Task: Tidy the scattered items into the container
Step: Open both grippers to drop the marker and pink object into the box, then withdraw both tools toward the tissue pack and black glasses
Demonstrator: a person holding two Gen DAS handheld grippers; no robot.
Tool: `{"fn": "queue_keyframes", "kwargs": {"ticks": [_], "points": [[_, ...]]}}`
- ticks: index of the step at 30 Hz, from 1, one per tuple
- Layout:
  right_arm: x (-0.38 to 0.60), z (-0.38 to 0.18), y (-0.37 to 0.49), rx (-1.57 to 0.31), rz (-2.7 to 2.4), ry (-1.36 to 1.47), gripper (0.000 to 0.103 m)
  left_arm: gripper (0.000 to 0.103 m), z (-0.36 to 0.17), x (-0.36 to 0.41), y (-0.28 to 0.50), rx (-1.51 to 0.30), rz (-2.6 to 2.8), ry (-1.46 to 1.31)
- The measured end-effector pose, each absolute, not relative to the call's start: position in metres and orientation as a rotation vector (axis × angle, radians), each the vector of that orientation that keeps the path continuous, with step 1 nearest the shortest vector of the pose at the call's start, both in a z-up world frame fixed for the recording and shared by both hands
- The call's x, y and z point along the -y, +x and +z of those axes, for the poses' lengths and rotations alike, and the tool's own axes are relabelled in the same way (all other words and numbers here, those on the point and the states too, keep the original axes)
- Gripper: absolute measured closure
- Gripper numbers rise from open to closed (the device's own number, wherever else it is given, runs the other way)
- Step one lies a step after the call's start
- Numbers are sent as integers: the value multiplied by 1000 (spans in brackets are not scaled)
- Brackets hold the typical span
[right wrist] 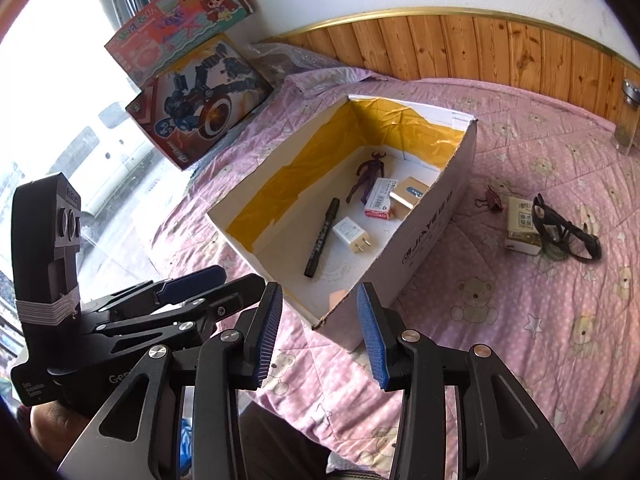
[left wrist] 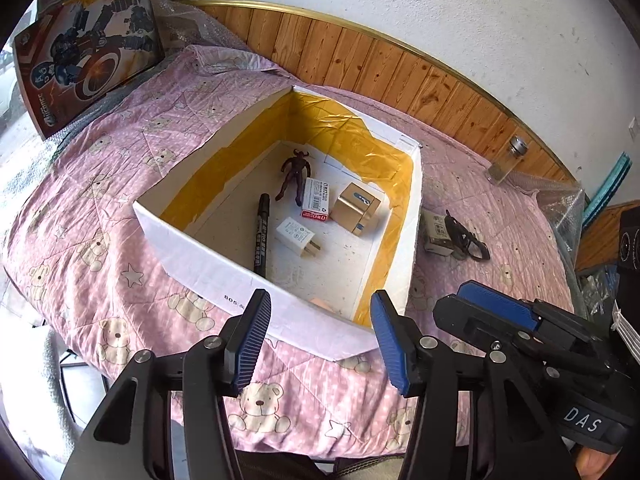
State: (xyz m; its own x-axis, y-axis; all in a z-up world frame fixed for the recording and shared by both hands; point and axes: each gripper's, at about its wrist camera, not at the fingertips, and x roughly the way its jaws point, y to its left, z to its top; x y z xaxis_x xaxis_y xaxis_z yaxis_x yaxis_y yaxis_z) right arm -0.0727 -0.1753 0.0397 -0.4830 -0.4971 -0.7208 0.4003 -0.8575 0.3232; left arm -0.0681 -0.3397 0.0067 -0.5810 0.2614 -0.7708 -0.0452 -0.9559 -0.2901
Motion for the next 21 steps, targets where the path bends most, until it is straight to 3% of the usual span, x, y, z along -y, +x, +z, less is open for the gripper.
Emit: {"fn": "queue_keyframes", "kwargs": {"ticks": [12, 21], "points": [[117, 34, -59, 262, -2411, 1165, 61, 49, 17, 292, -45, 163, 2573, -1220], [42, -16, -66, 432, -2450, 1318, 61, 48, 1, 245, -54, 107, 2452, -1212]]}}
